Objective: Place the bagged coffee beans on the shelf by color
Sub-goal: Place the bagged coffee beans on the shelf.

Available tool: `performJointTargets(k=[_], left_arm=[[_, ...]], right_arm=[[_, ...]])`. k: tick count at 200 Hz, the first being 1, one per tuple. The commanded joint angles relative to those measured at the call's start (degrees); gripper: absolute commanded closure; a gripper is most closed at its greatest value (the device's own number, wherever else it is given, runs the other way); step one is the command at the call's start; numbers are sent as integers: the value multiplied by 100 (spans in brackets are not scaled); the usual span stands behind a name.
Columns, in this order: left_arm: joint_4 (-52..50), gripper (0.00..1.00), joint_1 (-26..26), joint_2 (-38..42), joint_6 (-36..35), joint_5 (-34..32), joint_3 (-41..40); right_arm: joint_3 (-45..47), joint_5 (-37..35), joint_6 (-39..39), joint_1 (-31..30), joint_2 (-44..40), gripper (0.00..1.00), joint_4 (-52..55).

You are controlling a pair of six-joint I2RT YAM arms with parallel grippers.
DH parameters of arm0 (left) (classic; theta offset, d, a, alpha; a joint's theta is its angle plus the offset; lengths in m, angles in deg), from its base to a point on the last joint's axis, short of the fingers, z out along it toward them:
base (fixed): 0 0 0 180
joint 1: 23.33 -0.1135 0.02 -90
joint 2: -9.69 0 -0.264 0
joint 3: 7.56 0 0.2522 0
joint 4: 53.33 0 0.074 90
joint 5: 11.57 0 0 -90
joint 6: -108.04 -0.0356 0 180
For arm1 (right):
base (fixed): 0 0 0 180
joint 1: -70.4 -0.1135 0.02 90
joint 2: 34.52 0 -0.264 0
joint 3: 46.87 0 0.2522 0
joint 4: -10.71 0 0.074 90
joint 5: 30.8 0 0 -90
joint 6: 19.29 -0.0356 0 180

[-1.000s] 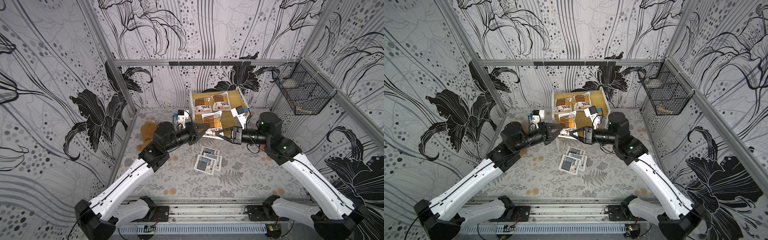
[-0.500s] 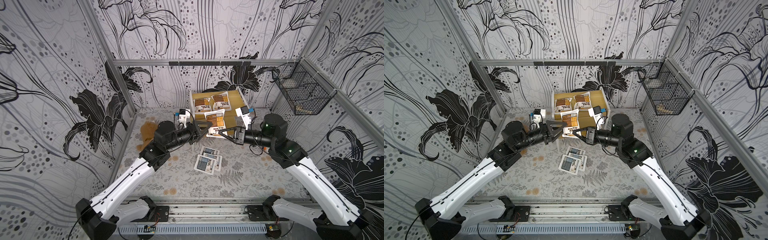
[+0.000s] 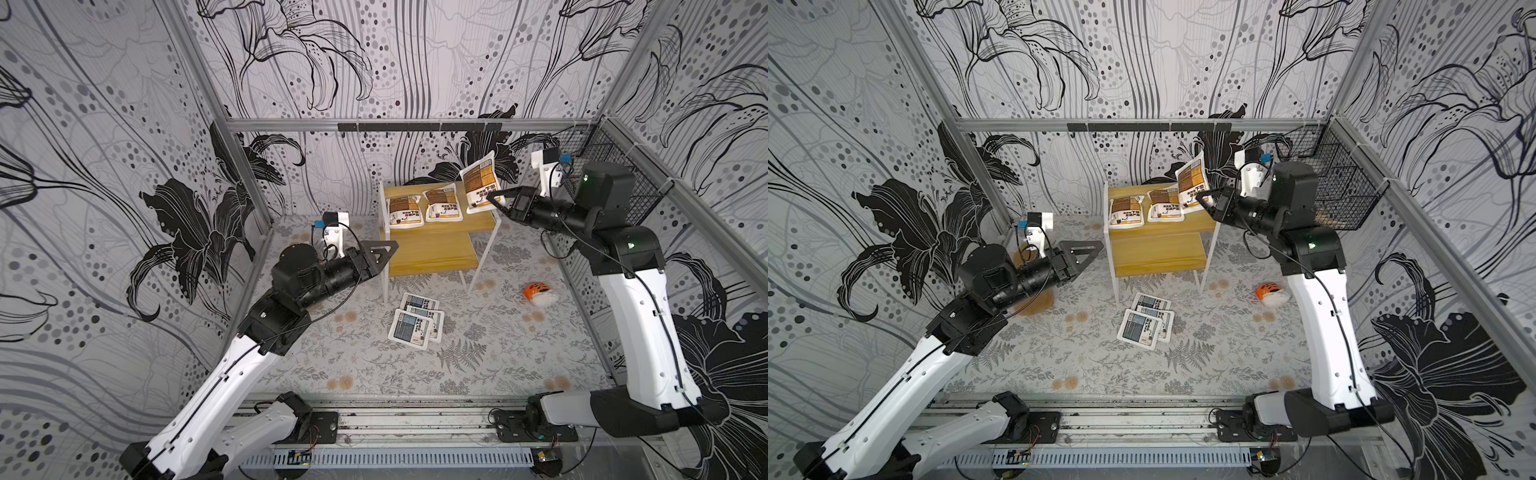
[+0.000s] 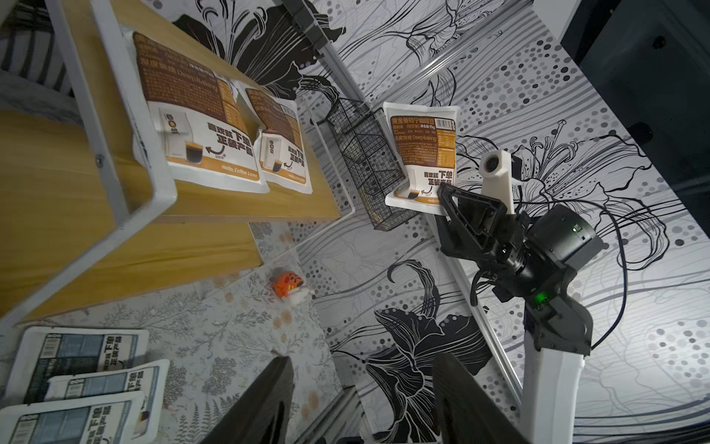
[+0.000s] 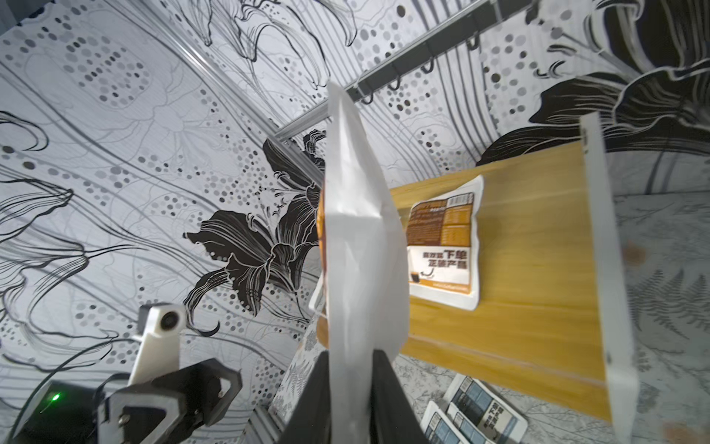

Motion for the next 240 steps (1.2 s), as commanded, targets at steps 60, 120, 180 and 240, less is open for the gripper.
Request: performJointTargets(k=[60,120,180,240], left_arm=[[-737,33,-327,331,-557,-39,-525],[-685,32,-418,347,-400,67,-684],[-702,31,-472,356,-301,148,-676],[-764,30,-488,350,-262,155,-666]], right_arm=[[-1419,233,770,536,1394,80,1399],[-106,113,246,552,1105,86,285],[1009,-478,-370,539,605,86,-700],[1235,-295,-315,514,287,48,-726]])
